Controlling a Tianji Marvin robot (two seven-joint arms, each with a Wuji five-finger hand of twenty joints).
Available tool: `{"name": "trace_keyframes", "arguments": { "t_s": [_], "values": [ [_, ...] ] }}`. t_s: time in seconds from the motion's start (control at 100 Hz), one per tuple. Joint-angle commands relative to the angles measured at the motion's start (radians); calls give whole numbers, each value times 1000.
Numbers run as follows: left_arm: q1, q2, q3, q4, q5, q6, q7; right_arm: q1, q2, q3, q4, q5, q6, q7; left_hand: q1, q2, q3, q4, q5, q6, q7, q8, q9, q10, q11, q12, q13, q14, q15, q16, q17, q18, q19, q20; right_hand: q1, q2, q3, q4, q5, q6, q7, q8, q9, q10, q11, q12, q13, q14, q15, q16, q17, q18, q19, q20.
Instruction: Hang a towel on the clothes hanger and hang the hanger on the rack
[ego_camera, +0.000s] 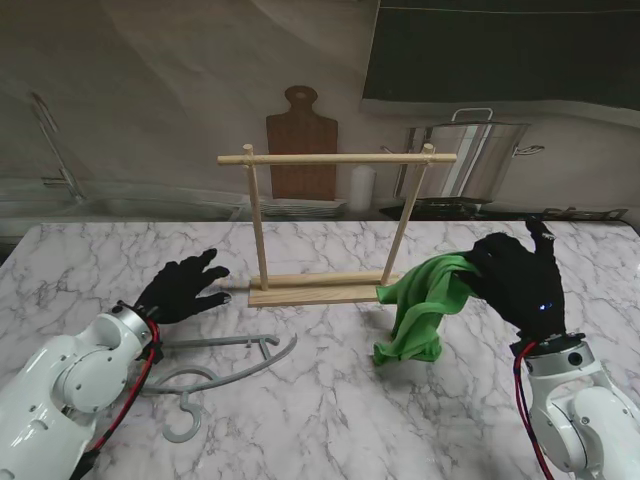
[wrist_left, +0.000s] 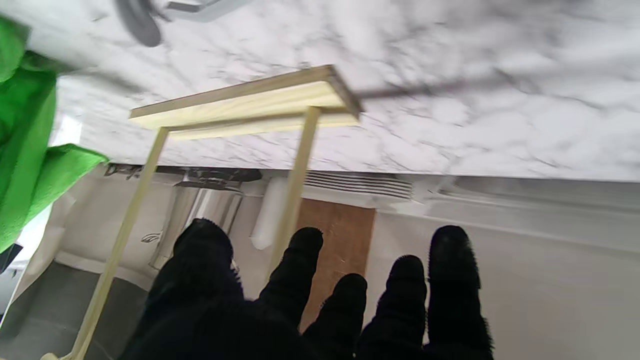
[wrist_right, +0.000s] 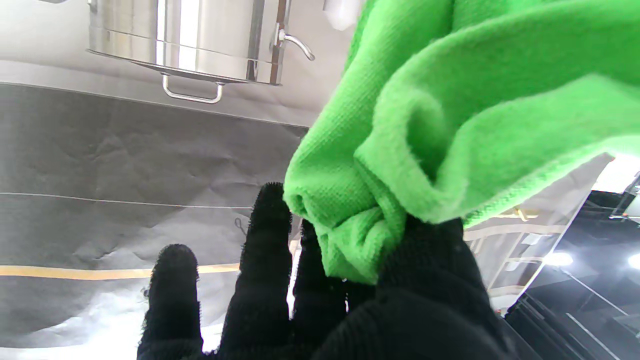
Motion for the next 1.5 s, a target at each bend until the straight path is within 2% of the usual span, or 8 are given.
{"name": "trace_keyframes", "arguments": {
  "t_s": [0.0, 0.31, 0.65, 0.93, 1.1, 1.19, 1.3, 1.49],
  "values": [
    [28, 20, -25, -1, -33, 11, -6, -9, -5, -4, 6, 3, 14, 0, 7, 55, -7, -8, -39, -15, -25, -24, -42, -13, -16, -21, -32, -22, -11, -22, -11, -23, -891, -19, 74, 72, 37, 30, 73, -95, 56, 10, 15, -4, -14, 1, 23, -5, -9, 13, -13, 24, 10, 8],
    [129, 28, -151, -11, 69, -16, 0, -11, -9, -14, 0, 12, 39, 2, 1, 57, -6, -7, -83, -23, -29, -35, 34, -1, 15, 31, -3, -7, 22, -8, -14, 11, -856, -12, 74, 72, 38, 30, 74, -95, 54, 10, 19, -1, -20, 4, 24, -4, -14, 15, -15, 26, 5, 6],
    [198, 26, -190, 5, 123, 25, 39, -20, -10, -8, -6, 17, 42, 16, 4, 54, -7, -7, -63, -24, -20, -34, 9, -6, -4, 15, -14, -19, 3, -24, -13, -2, -874, -28, 70, 70, 37, 30, 73, -106, 48, 10, 25, -4, -23, 6, 25, -4, -17, 17, -15, 25, 4, 6],
    [211, 30, -190, 32, 135, 48, 22, -15, -11, -17, 11, 32, 54, 32, -33, 23, -13, -6, -85, -13, -35, -43, -14, 3, -14, 4, -13, -21, 2, -29, -7, -5, -883, -36, 70, 70, 38, 30, 72, -107, 44, 9, 27, -1, -29, 7, 22, -1, -21, 16, -17, 26, -2, 3],
    [217, 35, -195, 32, 132, 36, -16, -15, -12, -19, 15, 32, 63, 32, -137, -28, -5, -6, -193, -15, -121, -146, -170, -23, -41, -124, -72, -54, -35, -73, -21, -37, -945, -60, 70, 69, 39, 30, 71, -107, 43, 9, 26, -2, -32, 8, 22, -1, -23, 16, -18, 26, -5, 2],
    [226, 37, -207, 22, 127, 17, -41, -16, -13, -20, 16, 35, 68, 30, -212, -88, -8, -9, -262, -16, -139, -203, -183, -34, -40, -135, -135, -85, -64, -109, -44, -76, -1016, -81, 70, 69, 39, 30, 71, -108, 42, 9, 27, -1, -32, 9, 20, -1, -24, 16, -19, 26, -7, 1],
    [240, 41, -225, 6, 124, -6, -73, -20, -13, -20, 17, 35, 71, 27, -270, -173, -4, -8, -293, -4, -144, -243, -183, -36, -40, -136, -177, -101, -80, -141, -65, -106, -1058, -91, 70, 69, 38, 30, 71, -108, 41, 9, 27, 0, -33, 9, 20, 0, -25, 17, -21, 27, -9, -1],
    [260, 46, -236, -13, 130, -14, -123, -26, -13, -19, 20, 35, 73, 21, -285, -287, -2, -10, -308, 26, -147, -277, -184, -28, -40, -136, -199, -106, -80, -164, -75, -125, -1078, -103, 70, 68, 38, 30, 72, -109, 40, 9, 27, 1, -34, 10, 19, 0, -25, 17, -24, 27, -13, -3]
  ]
}}
